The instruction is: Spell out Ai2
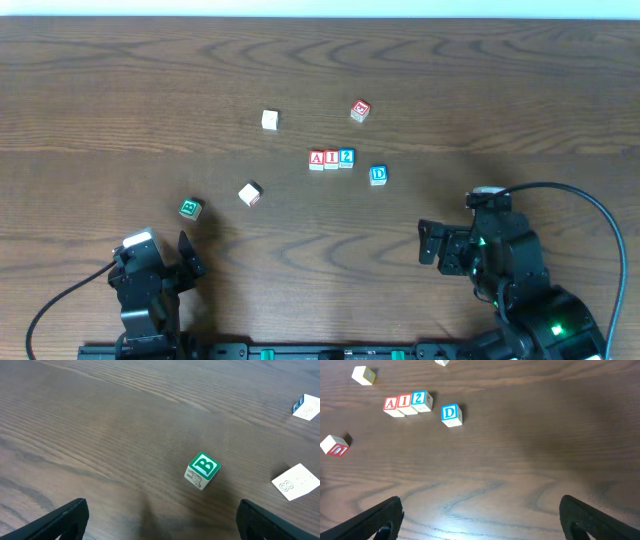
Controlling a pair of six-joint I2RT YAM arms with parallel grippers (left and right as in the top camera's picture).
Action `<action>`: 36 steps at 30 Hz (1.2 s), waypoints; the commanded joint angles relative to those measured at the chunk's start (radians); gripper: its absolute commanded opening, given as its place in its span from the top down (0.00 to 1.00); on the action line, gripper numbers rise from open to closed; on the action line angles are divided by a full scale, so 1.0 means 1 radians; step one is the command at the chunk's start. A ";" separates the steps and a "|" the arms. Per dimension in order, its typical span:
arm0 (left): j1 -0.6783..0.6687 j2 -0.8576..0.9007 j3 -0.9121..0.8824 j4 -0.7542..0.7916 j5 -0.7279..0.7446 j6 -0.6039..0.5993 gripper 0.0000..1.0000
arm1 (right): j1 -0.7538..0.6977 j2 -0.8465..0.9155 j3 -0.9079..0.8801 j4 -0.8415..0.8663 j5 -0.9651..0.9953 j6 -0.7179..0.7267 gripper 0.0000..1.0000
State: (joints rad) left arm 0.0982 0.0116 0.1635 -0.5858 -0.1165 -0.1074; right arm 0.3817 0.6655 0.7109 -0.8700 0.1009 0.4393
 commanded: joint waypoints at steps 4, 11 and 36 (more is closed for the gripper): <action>0.006 -0.007 -0.011 0.000 -0.021 -0.001 0.05 | -0.008 -0.005 0.002 0.002 0.000 0.001 0.01; 0.006 -0.007 -0.011 0.000 -0.021 -0.001 0.04 | -0.008 -0.005 0.002 0.002 0.000 0.001 0.01; 0.006 -0.007 -0.011 0.000 -0.021 -0.001 0.05 | -0.260 -0.357 -0.212 0.259 -0.079 -0.621 0.01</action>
State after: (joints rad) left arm 0.0982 0.0109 0.1635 -0.5861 -0.1192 -0.1074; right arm 0.1452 0.3729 0.5507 -0.6231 0.0971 -0.0444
